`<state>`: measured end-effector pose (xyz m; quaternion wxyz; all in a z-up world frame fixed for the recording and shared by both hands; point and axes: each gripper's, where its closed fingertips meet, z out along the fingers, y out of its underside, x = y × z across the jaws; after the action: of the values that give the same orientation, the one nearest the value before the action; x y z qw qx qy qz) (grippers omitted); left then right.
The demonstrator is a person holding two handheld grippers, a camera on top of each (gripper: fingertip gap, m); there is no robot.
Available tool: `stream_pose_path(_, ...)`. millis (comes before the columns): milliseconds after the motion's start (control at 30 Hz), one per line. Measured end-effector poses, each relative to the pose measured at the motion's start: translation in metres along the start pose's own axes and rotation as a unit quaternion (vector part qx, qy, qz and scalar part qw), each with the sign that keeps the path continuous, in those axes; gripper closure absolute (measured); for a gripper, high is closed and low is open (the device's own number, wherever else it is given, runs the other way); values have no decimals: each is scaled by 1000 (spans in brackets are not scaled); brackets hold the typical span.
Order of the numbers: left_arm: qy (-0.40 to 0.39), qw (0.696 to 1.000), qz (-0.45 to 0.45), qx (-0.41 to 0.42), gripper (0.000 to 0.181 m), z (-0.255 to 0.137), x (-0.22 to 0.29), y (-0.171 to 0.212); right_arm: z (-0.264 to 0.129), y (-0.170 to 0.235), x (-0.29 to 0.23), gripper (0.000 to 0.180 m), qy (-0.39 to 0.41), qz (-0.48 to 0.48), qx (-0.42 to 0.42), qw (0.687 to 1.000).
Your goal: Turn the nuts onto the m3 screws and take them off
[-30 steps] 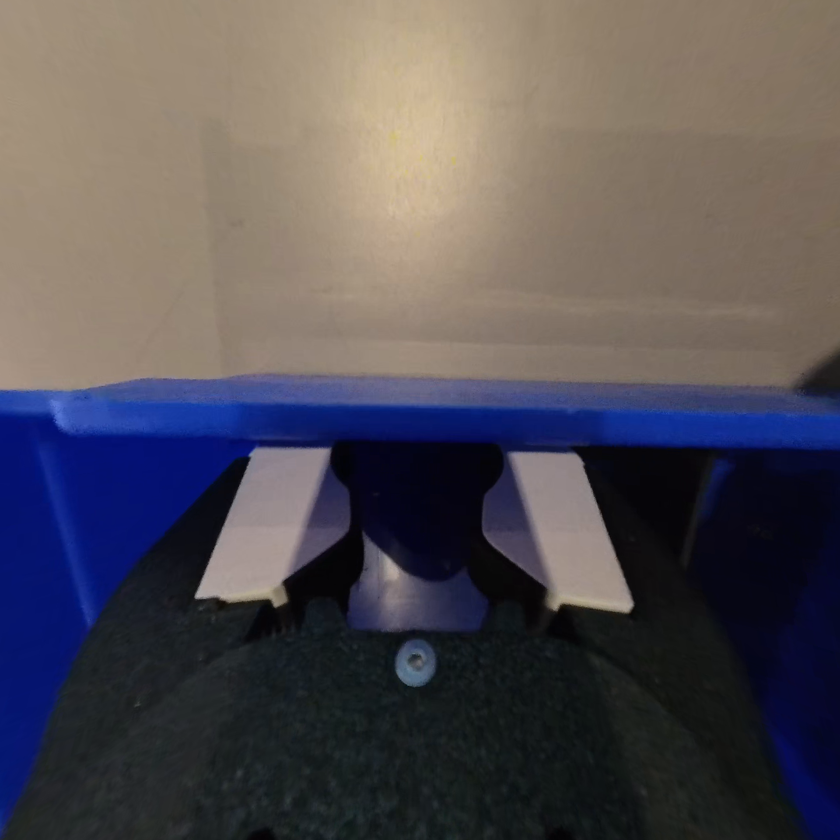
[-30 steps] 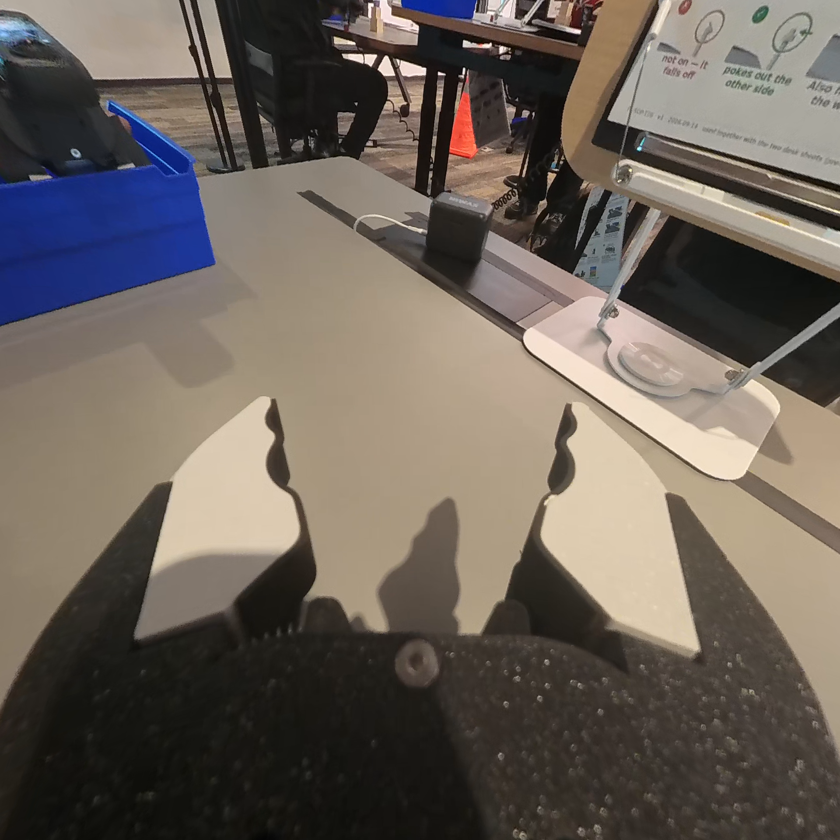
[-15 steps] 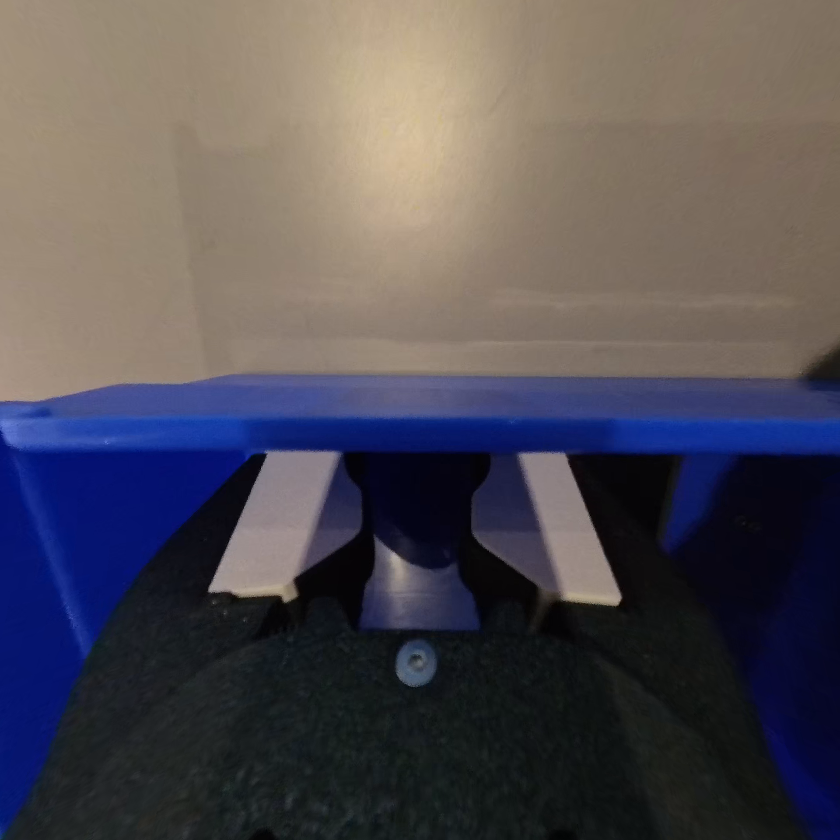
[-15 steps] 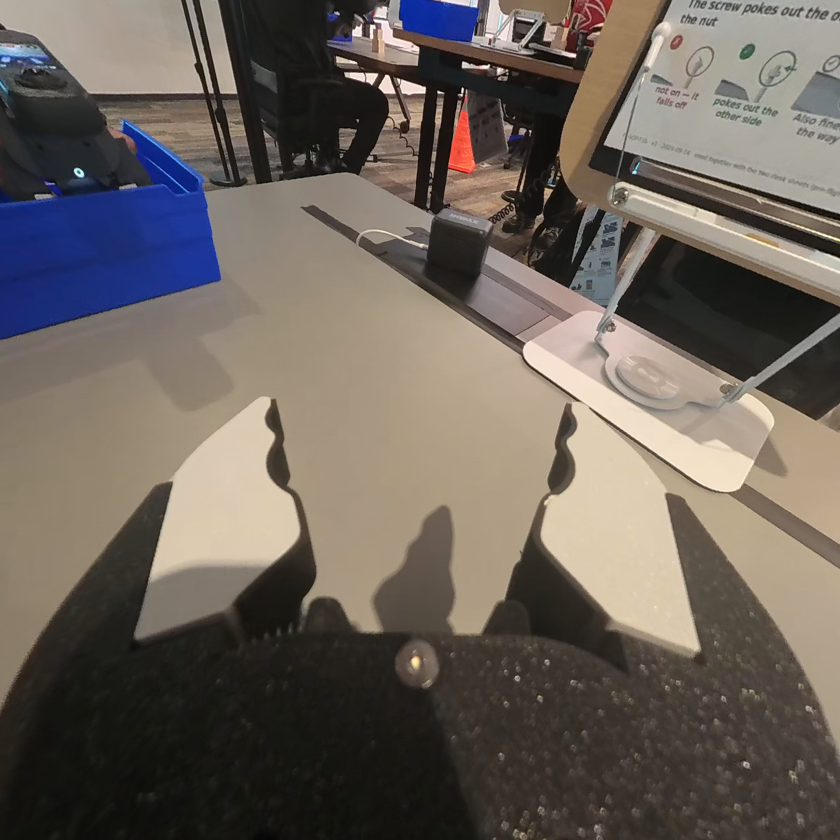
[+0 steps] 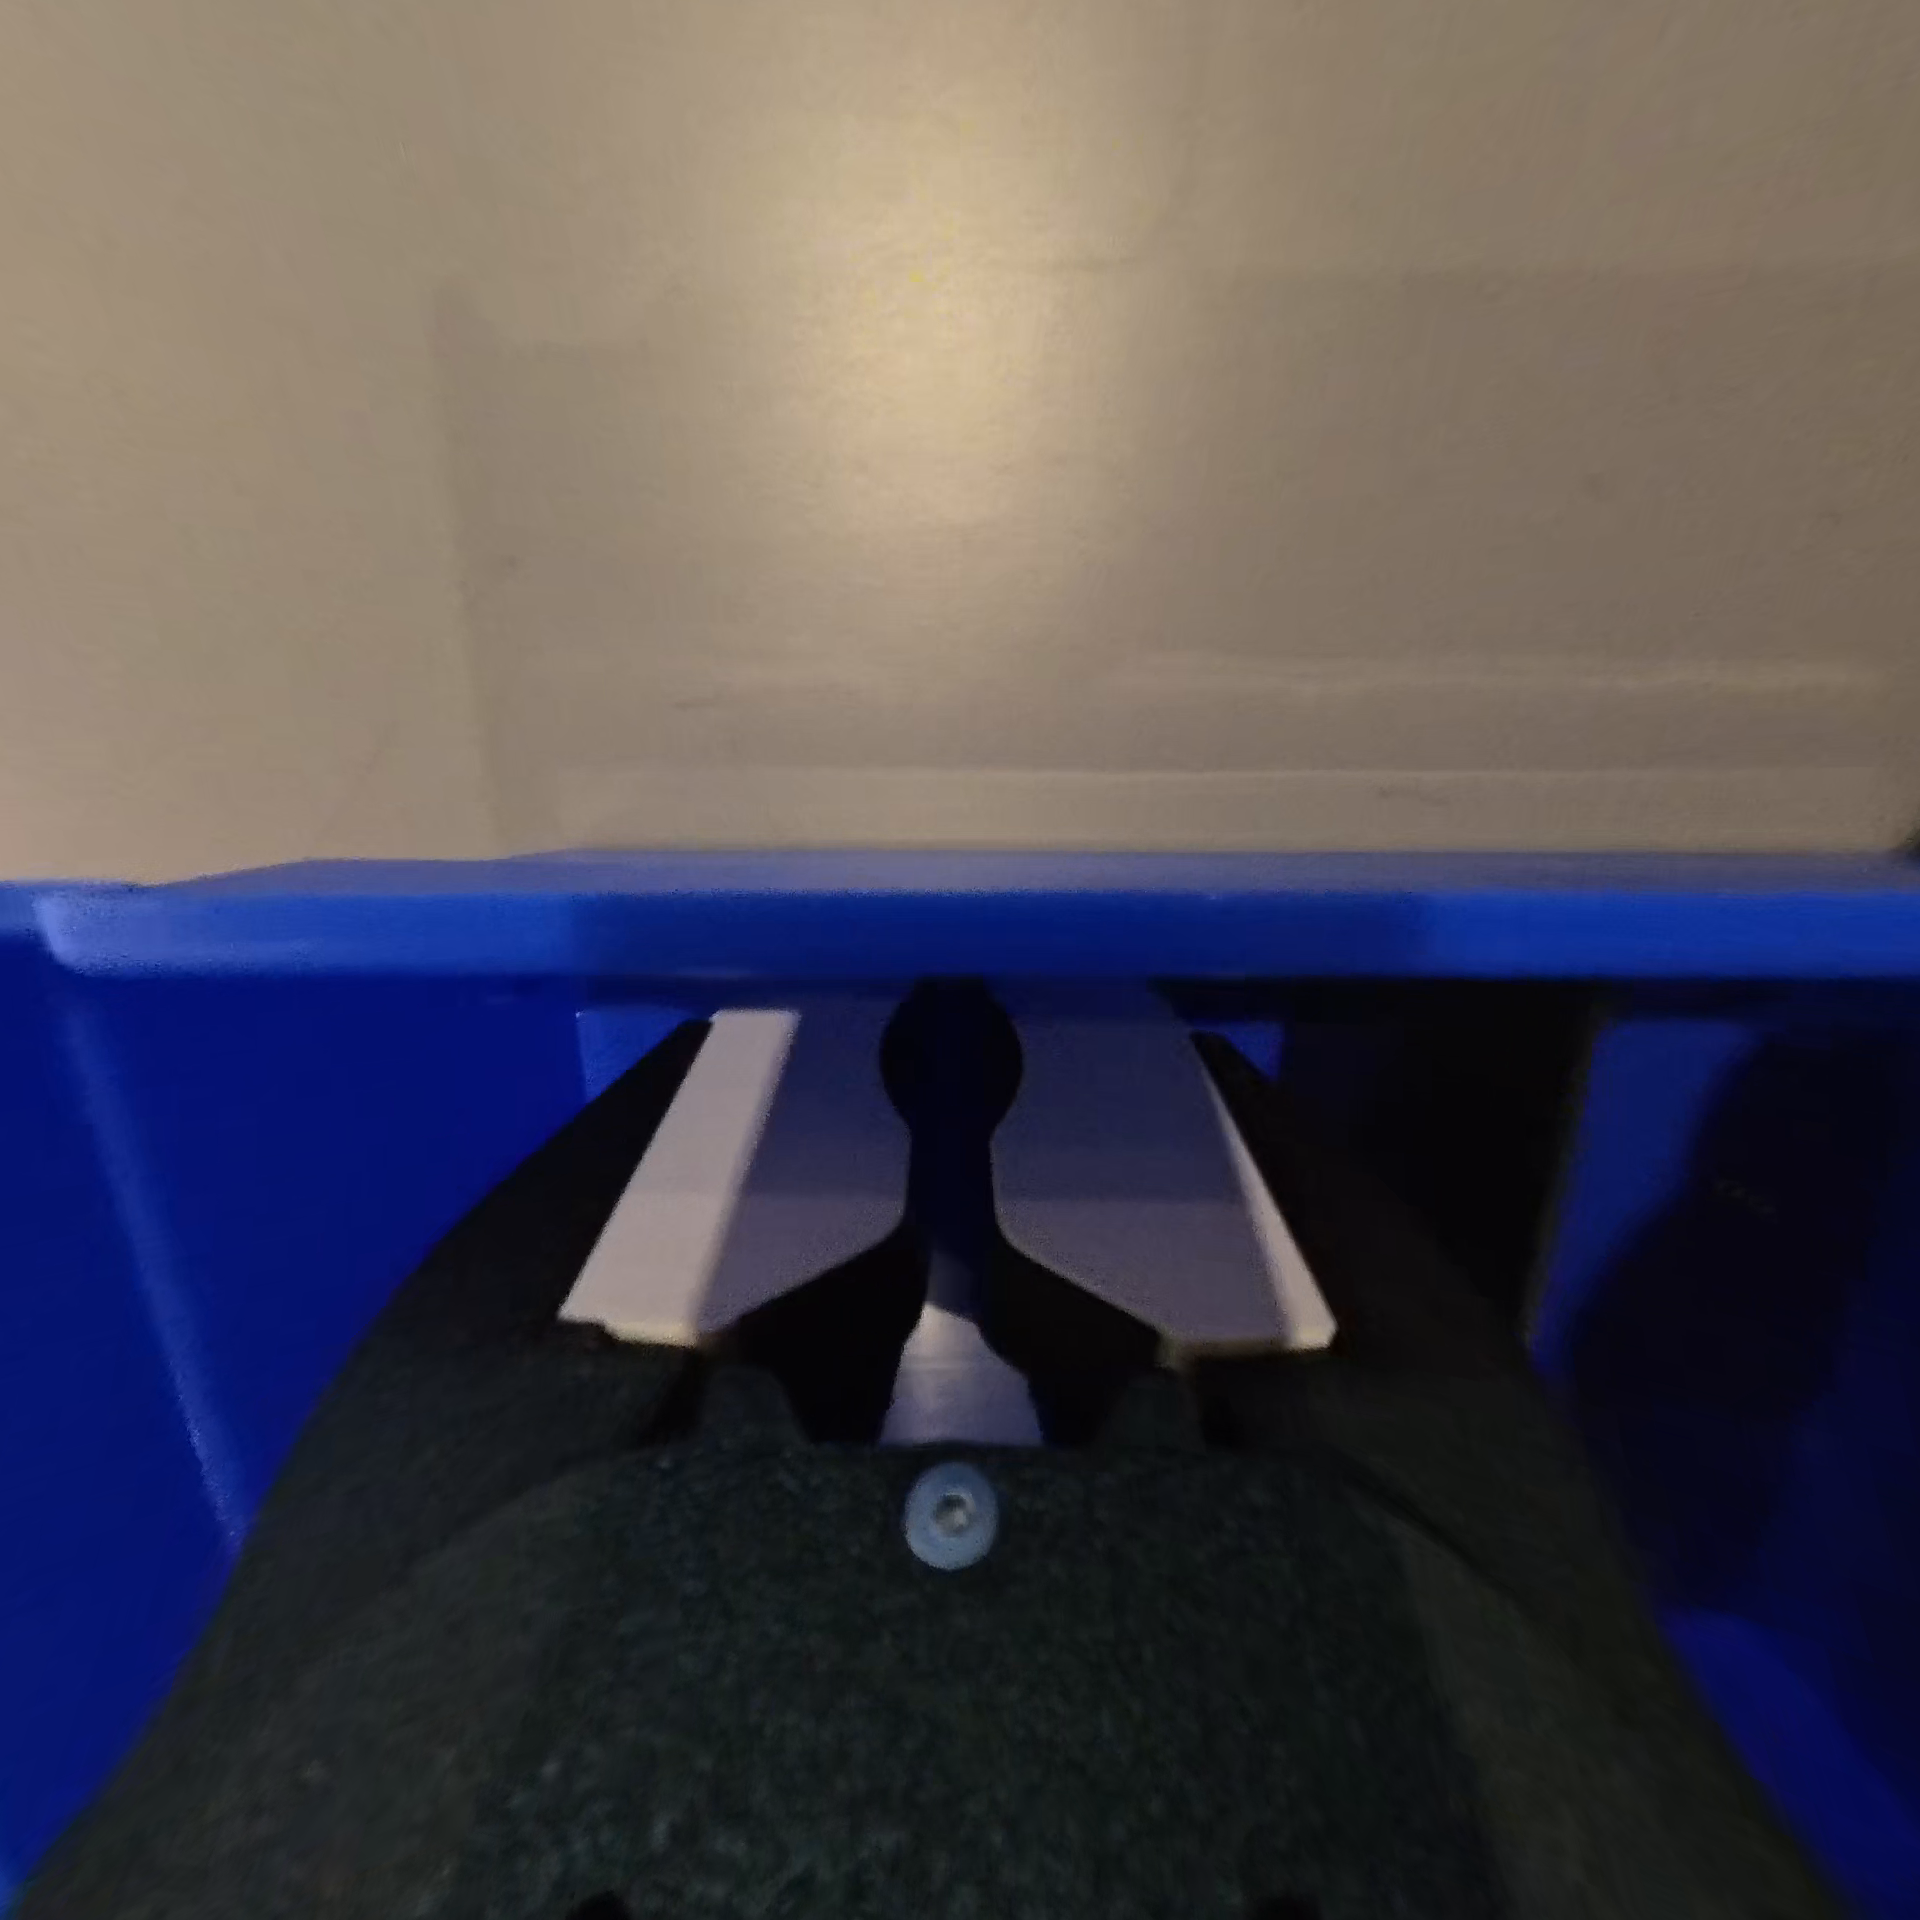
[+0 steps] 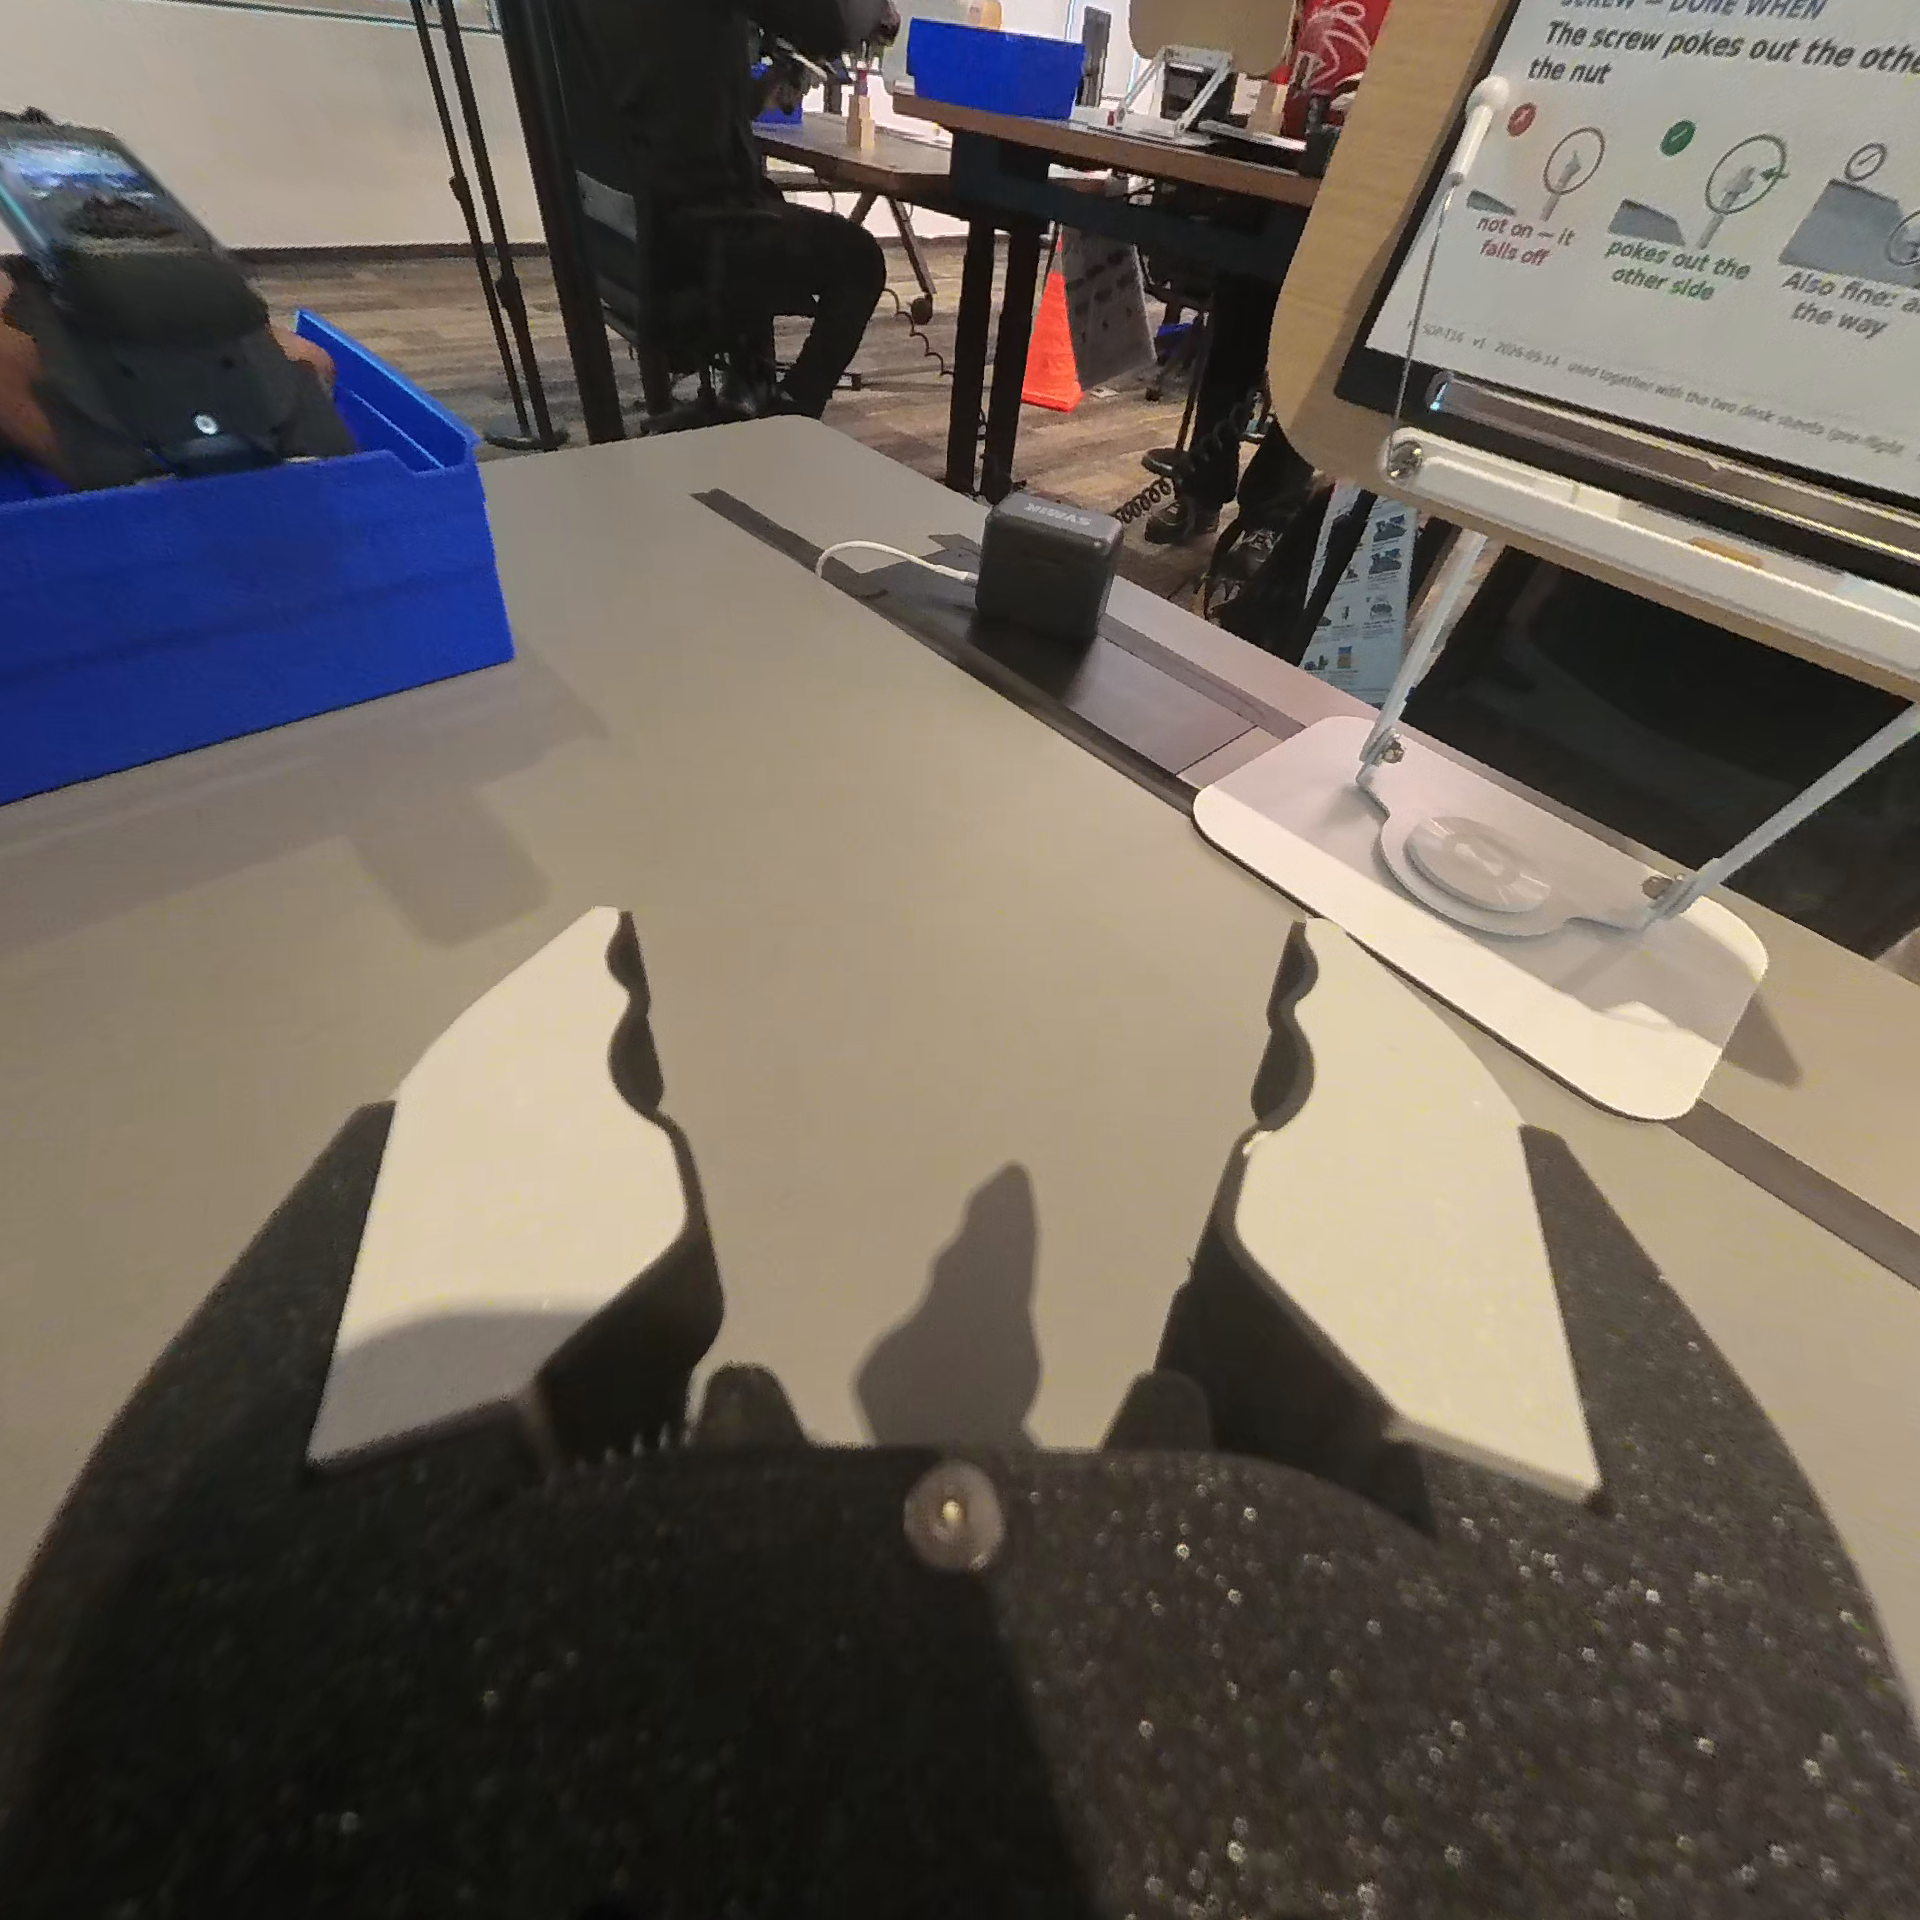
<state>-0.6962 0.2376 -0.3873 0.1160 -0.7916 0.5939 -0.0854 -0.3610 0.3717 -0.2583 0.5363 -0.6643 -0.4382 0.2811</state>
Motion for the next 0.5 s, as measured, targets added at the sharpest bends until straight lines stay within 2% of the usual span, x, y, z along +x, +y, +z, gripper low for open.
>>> stream_pose_path(200,-35,999,-19,-27,179,-5,-11,13,1,-1,-1,67,-3,-2,-1,1000)
stream_pose_path(500,-27,991,-133,-4,172,-22,-16,20,1,-3,-3,67,-6,-3,-1,1000)
